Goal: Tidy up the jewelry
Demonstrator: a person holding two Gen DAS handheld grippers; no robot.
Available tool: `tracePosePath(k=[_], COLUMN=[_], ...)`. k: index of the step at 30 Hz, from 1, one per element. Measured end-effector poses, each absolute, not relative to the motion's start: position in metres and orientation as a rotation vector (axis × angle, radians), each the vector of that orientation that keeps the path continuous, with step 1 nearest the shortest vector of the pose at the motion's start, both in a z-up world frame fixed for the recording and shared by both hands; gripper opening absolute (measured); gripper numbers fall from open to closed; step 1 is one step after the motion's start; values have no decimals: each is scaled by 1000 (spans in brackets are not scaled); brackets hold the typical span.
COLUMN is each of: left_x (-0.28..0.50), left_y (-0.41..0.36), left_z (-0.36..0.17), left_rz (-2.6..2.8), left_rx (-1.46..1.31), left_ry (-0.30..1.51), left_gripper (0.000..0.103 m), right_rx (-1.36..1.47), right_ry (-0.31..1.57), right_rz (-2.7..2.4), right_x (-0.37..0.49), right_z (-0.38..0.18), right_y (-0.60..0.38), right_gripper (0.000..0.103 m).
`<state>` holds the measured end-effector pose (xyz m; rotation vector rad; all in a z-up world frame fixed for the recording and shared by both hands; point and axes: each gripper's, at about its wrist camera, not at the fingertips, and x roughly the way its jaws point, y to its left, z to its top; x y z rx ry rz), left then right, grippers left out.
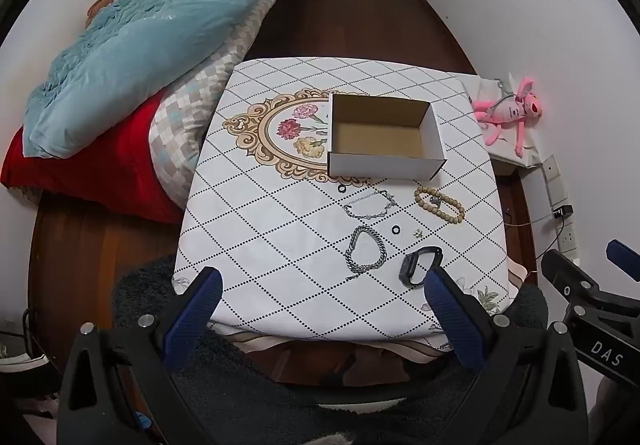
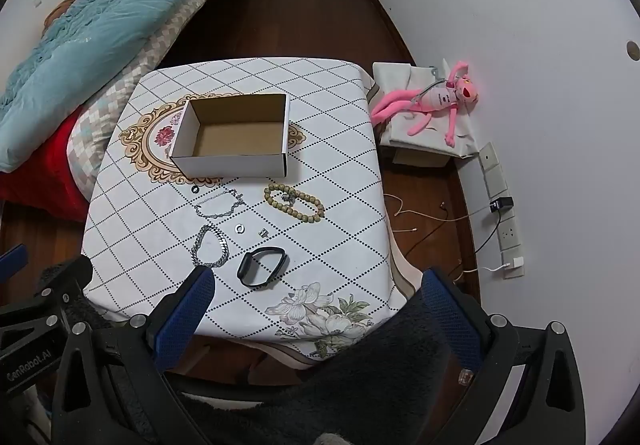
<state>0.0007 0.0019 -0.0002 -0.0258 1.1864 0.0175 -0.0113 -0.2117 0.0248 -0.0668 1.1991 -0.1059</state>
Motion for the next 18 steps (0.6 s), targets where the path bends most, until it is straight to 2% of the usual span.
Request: tracePosePath(k=[18], left_x=[3], left_y=[1], left_z=[8], left_rz=[18], left_rx=[-19], left_ry=[1181], left_gripper=[103], right_rx=[-64], right_ry=[1193], right_rz=[-104], right_x=[-12], right_z=[28], right_y=[-213], right_gripper=[103])
